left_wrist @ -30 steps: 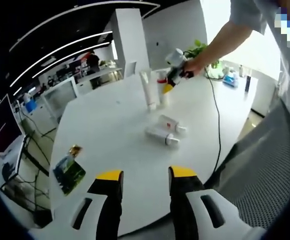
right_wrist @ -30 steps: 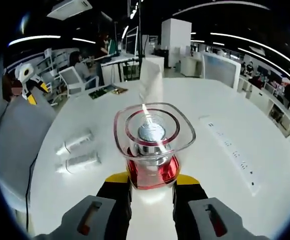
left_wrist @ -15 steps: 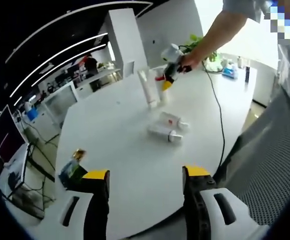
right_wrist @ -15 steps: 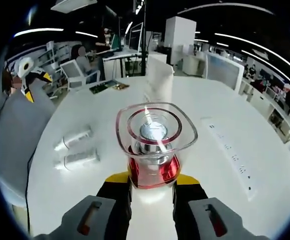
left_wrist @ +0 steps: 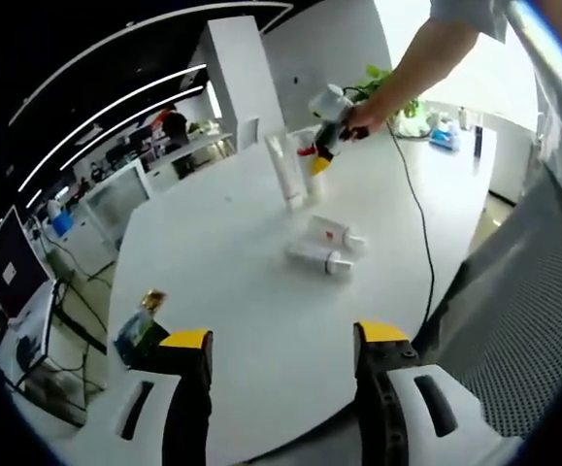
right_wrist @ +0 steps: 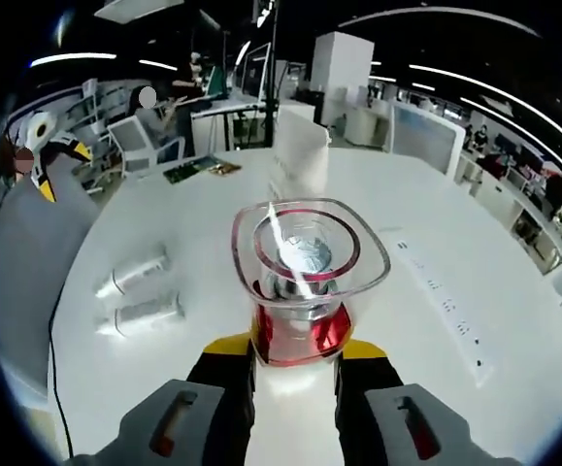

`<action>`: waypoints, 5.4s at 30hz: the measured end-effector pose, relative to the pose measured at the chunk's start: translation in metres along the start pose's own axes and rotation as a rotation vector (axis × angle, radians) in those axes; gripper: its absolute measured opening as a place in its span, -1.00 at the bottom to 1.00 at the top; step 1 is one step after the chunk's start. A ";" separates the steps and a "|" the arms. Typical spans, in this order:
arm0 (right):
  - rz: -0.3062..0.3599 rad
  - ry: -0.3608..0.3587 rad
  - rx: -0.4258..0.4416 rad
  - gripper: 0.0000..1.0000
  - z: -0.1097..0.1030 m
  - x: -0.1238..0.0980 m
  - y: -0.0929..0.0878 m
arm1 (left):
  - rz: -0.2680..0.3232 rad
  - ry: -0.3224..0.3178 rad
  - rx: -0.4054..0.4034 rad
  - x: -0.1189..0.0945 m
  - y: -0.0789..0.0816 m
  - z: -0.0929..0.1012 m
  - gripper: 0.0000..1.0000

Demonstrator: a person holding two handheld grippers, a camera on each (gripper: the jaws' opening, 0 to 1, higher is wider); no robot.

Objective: Arrange the skincare products in the storage area until every visible bottle or jar stands upright without overlapping.

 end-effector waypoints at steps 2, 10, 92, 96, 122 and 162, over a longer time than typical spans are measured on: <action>0.007 -0.005 0.005 -0.49 0.000 0.000 0.000 | 0.001 0.003 0.006 0.000 0.000 0.000 0.10; 0.050 -0.003 0.019 -0.51 -0.001 0.001 0.001 | 0.008 0.004 0.009 -0.002 0.002 0.000 0.06; -0.346 0.408 -1.001 0.69 -0.162 0.007 -0.015 | -0.022 -0.001 0.055 -0.001 -0.003 0.004 -0.10; -0.386 0.513 -1.236 0.43 -0.166 0.007 -0.030 | -0.023 0.002 0.053 -0.002 -0.003 0.003 -0.10; -0.477 0.592 -1.509 -0.67 -0.168 0.014 -0.057 | -0.014 0.014 0.054 -0.004 -0.002 0.001 -0.16; -0.069 -0.006 -0.300 -0.76 -0.193 -0.067 0.043 | 0.009 -0.038 0.028 -0.005 -0.002 0.007 -0.32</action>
Point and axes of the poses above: the point that each gripper's makers call its tool centre point, and the gripper's own axes: x roughly forward along the fingers, z roughly to its right, y roughly out of its top, the point moved 1 cm from there along -x, roughly backward along the fingers, and after that the axes turned 9 degrees about -y, right-handed, at the moved point
